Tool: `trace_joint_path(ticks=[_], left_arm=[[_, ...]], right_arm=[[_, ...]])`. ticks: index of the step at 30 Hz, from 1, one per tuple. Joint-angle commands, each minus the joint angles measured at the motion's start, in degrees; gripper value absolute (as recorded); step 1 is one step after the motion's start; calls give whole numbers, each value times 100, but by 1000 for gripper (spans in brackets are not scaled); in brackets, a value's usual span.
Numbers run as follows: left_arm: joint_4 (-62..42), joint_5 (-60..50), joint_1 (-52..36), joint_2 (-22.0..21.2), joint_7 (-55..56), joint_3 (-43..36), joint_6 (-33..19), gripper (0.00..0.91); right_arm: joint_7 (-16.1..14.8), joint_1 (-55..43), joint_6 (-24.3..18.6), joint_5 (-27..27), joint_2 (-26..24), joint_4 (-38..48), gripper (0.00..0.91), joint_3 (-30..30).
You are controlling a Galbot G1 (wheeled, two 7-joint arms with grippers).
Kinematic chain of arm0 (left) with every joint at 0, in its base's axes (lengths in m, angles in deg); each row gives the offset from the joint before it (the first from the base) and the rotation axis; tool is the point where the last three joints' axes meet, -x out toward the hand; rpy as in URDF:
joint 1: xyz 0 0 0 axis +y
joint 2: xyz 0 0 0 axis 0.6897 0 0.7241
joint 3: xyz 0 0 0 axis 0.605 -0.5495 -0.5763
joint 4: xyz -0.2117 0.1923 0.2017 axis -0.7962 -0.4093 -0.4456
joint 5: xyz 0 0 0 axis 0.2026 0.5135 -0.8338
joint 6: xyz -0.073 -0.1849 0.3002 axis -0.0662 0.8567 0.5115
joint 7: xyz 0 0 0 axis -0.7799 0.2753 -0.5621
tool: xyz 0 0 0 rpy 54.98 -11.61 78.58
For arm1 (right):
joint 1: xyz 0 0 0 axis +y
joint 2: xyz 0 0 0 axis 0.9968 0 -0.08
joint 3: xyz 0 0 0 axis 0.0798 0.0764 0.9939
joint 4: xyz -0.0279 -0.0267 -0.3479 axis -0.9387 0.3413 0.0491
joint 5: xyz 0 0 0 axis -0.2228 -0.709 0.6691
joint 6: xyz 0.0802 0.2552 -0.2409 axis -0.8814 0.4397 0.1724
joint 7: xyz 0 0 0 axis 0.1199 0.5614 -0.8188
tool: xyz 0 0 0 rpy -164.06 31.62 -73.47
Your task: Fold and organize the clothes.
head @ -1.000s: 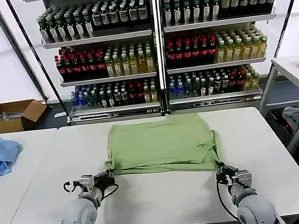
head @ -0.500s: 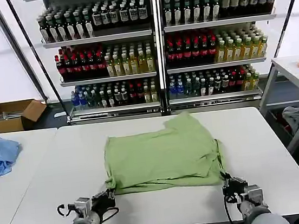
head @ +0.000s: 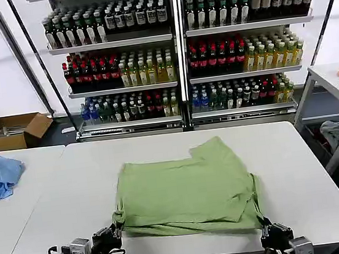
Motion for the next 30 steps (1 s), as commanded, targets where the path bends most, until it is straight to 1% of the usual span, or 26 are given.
trace_joint_path(ticks=[1,4,5,8,10,12,13,14,16,22,25,30], left_arm=[[334,11,253,178,-60,407,-15,907],[385,208,150,275,-40,514,-18,907],[382,288,85,317,-7,507,-20,907],[262,432,-270,399,43,402,-22,907],[2,447,-669,415,84,216,-23,907],[-276,455,-974,410,104,48,-22,907],[-504,524,-1302,399,152,-88,-19,907],[-660,557,-1492,394,175,-174,-18,907],[-991,583,-1890,390,215,-377,-19,907],[-1826,666,-2962,402,342,-1054,-18,907],[-2189,640,-3422,375,350,-1372,-16,907],[-2851,569,-4107,259,406,-1777,-14,907]], right_arm=[[-66,174,19,178,-57,-361,907,-329],[-87,-135,-22,-55,-199,-370,907,-464],[-78,-309,-56,-214,-268,-326,907,-495],[-25,-810,-97,-487,-392,-63,907,-409],[44,-1199,-79,-583,-402,164,907,-197],[101,-1819,-33,-693,-396,569,907,122],[156,-2094,15,-790,-391,747,907,309],[225,-2565,95,-917,-378,988,907,551],[281,-3125,192,-1076,-356,1341,907,913],[576,-4746,465,-1631,-86,2588,907,1703],[671,-5321,491,-1720,65,3084,907,2017],[657,-6023,493,-1786,322,3890,907,2502]])
